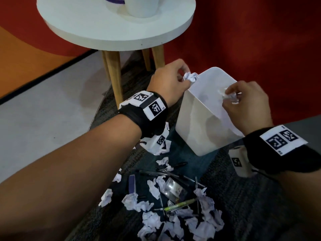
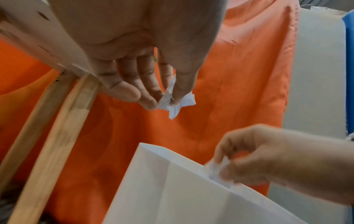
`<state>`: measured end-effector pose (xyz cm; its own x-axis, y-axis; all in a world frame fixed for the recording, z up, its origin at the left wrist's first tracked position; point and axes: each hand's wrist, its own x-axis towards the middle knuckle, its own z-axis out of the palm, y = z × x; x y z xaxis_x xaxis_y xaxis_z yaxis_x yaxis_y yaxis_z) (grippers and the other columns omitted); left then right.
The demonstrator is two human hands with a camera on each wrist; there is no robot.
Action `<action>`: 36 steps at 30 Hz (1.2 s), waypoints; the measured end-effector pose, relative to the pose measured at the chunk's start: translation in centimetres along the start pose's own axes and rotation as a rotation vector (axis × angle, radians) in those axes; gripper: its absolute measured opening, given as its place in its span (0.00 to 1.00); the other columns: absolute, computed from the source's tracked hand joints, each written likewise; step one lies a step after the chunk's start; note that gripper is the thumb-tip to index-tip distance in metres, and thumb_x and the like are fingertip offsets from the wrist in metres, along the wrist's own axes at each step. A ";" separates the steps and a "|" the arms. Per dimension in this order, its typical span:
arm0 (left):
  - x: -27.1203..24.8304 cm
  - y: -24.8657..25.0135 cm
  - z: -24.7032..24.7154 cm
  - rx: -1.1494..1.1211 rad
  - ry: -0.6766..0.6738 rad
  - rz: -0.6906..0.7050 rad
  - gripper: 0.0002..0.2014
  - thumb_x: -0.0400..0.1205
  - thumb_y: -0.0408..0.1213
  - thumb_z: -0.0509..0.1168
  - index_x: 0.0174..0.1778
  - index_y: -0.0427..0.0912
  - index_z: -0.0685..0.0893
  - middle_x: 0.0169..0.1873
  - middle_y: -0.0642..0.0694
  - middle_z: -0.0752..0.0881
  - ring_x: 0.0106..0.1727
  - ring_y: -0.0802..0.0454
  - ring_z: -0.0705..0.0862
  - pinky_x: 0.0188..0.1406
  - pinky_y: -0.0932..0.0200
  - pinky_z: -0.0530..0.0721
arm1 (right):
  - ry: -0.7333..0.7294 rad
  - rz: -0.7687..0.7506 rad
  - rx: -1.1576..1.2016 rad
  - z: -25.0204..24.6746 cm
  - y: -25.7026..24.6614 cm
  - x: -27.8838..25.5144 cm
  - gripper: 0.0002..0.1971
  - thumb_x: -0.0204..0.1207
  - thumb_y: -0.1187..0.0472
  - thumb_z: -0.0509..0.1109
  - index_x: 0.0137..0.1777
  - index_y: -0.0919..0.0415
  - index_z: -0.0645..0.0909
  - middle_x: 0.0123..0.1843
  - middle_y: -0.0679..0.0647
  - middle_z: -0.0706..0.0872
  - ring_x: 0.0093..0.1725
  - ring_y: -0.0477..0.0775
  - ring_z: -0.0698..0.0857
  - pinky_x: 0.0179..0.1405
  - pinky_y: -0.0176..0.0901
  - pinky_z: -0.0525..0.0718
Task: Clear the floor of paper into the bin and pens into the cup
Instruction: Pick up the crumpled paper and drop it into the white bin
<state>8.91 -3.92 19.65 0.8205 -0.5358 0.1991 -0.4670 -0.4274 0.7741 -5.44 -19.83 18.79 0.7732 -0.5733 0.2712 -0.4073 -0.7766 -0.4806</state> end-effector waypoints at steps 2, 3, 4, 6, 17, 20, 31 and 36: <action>0.3 0.6 0.5 -0.020 0.011 0.019 0.06 0.73 0.42 0.72 0.42 0.49 0.83 0.28 0.55 0.82 0.33 0.59 0.81 0.35 0.63 0.79 | -0.182 0.126 -0.130 0.5 1.3 0.1 0.07 0.73 0.57 0.74 0.50 0.54 0.85 0.54 0.58 0.85 0.50 0.62 0.84 0.47 0.42 0.75; 0.3 0.7 0.9 -0.033 0.004 0.026 0.05 0.73 0.41 0.73 0.42 0.48 0.84 0.28 0.55 0.81 0.31 0.61 0.79 0.32 0.68 0.76 | -0.280 0.171 -0.182 0.7 1.7 0.0 0.06 0.75 0.52 0.73 0.47 0.51 0.84 0.53 0.57 0.87 0.50 0.62 0.84 0.47 0.44 0.77; 0.3 0.9 1.2 -0.045 -0.010 0.032 0.05 0.73 0.40 0.73 0.42 0.47 0.84 0.28 0.54 0.80 0.29 0.62 0.77 0.29 0.71 0.73 | -0.357 0.192 -0.220 0.9 2.1 -0.2 0.08 0.77 0.47 0.70 0.46 0.50 0.84 0.51 0.57 0.89 0.50 0.63 0.84 0.47 0.46 0.78; 0.2 1.0 2.0 -0.052 -0.042 0.036 0.06 0.74 0.39 0.73 0.43 0.46 0.84 0.29 0.53 0.81 0.27 0.61 0.75 0.26 0.73 0.71 | -0.415 0.184 -0.263 1.4 2.4 -0.7 0.14 0.81 0.43 0.63 0.50 0.51 0.84 0.51 0.60 0.89 0.52 0.65 0.84 0.47 0.50 0.79; -0.1 2.1 5.4 -0.073 -0.143 0.033 0.16 0.74 0.36 0.73 0.58 0.49 0.85 0.41 0.45 0.88 0.33 0.57 0.80 0.37 0.63 0.81 | -0.066 0.031 -0.080 -0.1 1.5 -1.2 0.10 0.82 0.49 0.62 0.51 0.55 0.76 0.51 0.51 0.75 0.42 0.52 0.74 0.43 0.45 0.70; -0.1 2.1 5.9 -0.054 -0.218 0.017 0.24 0.75 0.34 0.74 0.67 0.54 0.81 0.48 0.50 0.85 0.41 0.56 0.85 0.43 0.64 0.85 | -0.036 0.006 -0.040 -0.9 0.9 -1.5 0.10 0.81 0.48 0.64 0.44 0.53 0.72 0.44 0.49 0.74 0.38 0.48 0.70 0.39 0.41 0.64; -6.3 1.0 8.1 0.044 -0.409 0.137 0.08 0.70 0.38 0.72 0.34 0.50 0.78 0.26 0.55 0.80 0.29 0.63 0.77 0.35 0.64 0.76 | -0.397 -0.336 0.005 -3.0 2.2 -5.9 0.16 0.74 0.50 0.65 0.27 0.54 0.73 0.20 0.47 0.73 0.21 0.49 0.73 0.25 0.43 0.69; -10.4 -1.2 12.9 0.150 -0.609 0.114 0.09 0.72 0.36 0.70 0.33 0.52 0.76 0.22 0.57 0.76 0.30 0.54 0.77 0.34 0.61 0.76 | -0.676 -0.469 -0.138 -1.0 8.0 -9.9 0.18 0.72 0.43 0.60 0.26 0.51 0.64 0.21 0.48 0.73 0.23 0.55 0.74 0.26 0.52 0.78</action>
<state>-3.31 -7.21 8.85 0.4489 -0.8832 -0.1359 -0.6180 -0.4167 0.6666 -16.82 -20.60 13.11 0.9847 0.0634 -0.1623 0.0075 -0.9462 -0.3236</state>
